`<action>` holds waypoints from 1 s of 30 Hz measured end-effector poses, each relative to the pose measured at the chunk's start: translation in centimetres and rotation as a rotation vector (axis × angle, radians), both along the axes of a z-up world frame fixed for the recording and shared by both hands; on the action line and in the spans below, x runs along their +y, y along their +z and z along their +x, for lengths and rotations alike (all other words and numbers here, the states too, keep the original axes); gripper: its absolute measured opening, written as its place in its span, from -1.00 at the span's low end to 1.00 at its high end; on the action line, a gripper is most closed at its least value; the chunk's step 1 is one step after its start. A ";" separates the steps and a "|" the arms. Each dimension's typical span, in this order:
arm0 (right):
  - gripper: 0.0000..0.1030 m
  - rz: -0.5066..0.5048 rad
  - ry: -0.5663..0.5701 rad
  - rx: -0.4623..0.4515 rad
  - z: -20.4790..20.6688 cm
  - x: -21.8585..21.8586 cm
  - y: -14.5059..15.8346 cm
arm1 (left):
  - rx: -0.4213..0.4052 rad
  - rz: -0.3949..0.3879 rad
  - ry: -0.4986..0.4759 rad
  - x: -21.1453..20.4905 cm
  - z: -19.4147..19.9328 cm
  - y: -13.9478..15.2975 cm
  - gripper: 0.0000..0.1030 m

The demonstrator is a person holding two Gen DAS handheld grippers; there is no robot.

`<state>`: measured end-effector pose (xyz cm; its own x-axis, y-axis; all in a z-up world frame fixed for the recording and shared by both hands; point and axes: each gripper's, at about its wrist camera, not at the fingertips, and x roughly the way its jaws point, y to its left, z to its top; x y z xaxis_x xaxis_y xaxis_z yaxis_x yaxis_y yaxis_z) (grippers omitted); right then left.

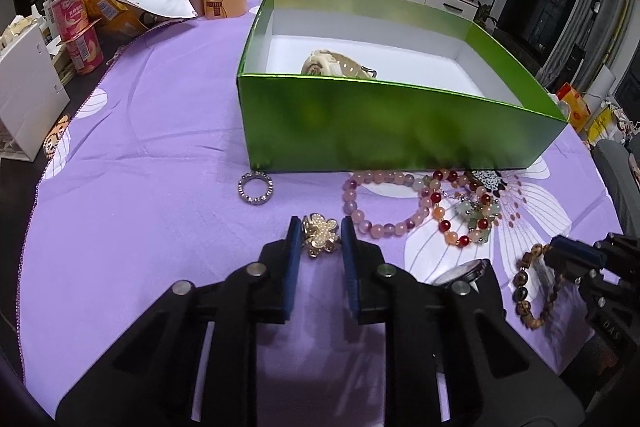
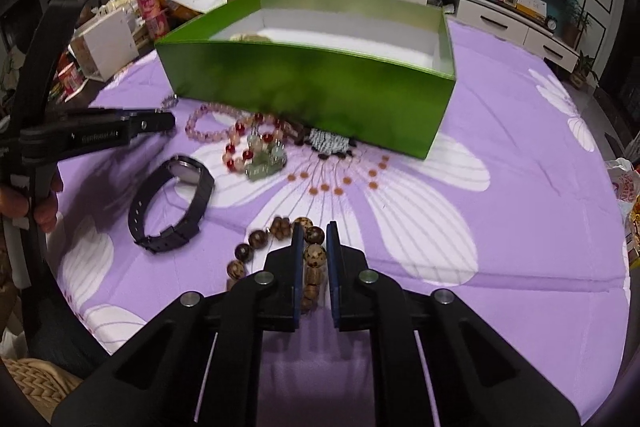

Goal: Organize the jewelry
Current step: 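Grasp the gold flower brooch with the left tool while the right tool grasps the brown bead bracelet, then carry the brooch and bead bracelet into the green box and open both tools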

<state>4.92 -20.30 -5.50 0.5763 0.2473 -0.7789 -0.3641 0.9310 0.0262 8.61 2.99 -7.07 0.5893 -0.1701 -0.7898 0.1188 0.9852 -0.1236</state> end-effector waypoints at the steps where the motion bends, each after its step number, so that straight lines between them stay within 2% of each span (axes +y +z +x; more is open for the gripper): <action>1: -0.79 0.001 -0.002 -0.004 0.0 0.0 0.1 | 0.002 0.000 0.001 0.0 0.0 -0.1 -0.62; 9: -0.79 0.009 -0.012 -0.026 -0.3 0.0 1.1 | 0.000 0.027 -0.004 -0.4 0.1 -0.2 -0.61; 14: -0.79 0.011 -0.029 -0.063 -0.4 -0.1 2.3 | -0.005 0.013 0.016 0.0 -0.2 0.1 -0.62; 30: -0.79 0.039 -0.060 -0.153 -0.5 -1.1 5.2 | -0.090 -0.052 0.032 0.8 -2.7 5.1 -0.62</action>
<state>4.39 -21.45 -0.32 0.7021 0.2372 -0.6714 -0.3105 0.9505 0.0111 5.88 3.77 -1.97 0.6635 -0.1889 -0.7240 0.1000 0.9813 -0.1644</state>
